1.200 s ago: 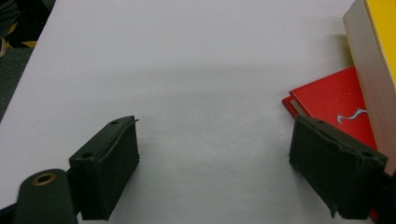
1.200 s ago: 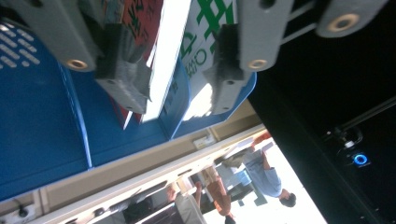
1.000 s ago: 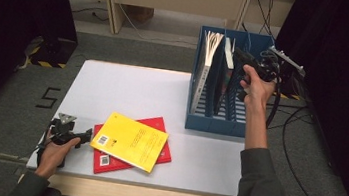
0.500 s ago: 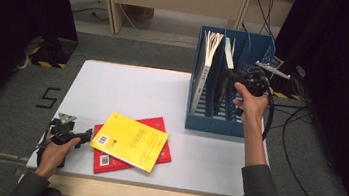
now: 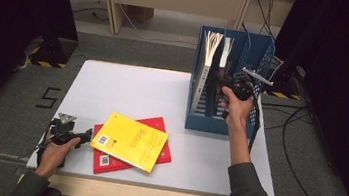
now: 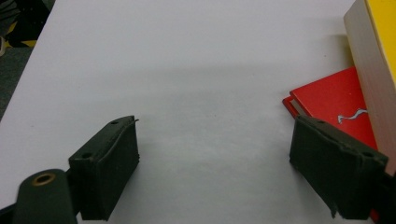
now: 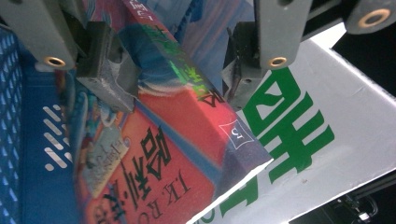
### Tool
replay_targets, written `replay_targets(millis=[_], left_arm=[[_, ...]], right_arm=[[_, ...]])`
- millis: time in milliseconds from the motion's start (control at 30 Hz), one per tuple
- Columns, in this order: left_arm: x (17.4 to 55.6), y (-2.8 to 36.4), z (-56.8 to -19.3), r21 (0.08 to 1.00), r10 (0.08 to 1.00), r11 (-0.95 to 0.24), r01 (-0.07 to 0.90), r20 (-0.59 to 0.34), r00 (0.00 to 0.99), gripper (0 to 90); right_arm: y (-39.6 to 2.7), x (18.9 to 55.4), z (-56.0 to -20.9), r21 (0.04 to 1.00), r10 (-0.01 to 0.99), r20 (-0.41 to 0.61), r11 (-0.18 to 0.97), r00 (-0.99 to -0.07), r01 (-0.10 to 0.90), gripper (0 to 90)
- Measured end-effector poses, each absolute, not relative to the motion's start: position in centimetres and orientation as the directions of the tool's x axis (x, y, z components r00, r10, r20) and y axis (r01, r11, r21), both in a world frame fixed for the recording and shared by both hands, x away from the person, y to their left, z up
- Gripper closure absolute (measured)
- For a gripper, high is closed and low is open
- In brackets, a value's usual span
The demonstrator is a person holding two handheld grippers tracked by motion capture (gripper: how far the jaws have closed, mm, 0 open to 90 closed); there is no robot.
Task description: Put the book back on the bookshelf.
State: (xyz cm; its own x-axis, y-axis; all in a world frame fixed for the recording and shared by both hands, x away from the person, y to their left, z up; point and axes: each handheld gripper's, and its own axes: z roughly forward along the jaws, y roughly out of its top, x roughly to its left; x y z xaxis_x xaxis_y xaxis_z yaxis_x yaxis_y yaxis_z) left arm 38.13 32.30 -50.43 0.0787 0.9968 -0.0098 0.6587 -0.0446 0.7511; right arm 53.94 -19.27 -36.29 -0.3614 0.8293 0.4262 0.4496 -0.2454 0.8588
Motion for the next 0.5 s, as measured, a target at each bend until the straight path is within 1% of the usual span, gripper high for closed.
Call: replay_targets(millis=[67, 167, 333, 400, 500], left_arm=[[38.1, 32.3, -50.4, 0.751, 0.997, -0.044, 0.659, -0.01, 0.078, 14.5], [38.1, 32.3, -50.4, 0.752, 0.997, -0.043, 0.658, -0.011, 0.078, 14.5], [38.1, 32.3, -50.4, 0.753, 0.997, -0.041, 0.657, -0.014, 0.079, 14.5], [38.1, 32.3, -50.4, 0.752, 0.997, -0.042, 0.657, -0.014, 0.079, 14.5], [38.1, 32.3, -50.4, 0.753, 0.997, -0.041, 0.657, -0.015, 0.079, 14.5]], right_arm=[[-19.1, 54.1, -36.2, 0.85, 0.821, 0.442, -0.255, -0.362, 0.461, 46.0], [-19.1, 54.1, -36.1, 0.856, 0.83, 0.428, -0.246, -0.358, 0.455, 45.3], [-19.7, 53.4, -36.1, 0.861, 0.841, 0.397, -0.203, -0.368, 0.466, 37.2], [-20.1, 53.0, -36.3, 0.87, 0.841, 0.37, -0.163, -0.395, 0.466, 36.0], [-20.5, 51.8, -36.5, 0.894, 0.865, 0.293, -0.097, -0.407, 0.438, 35.6]])
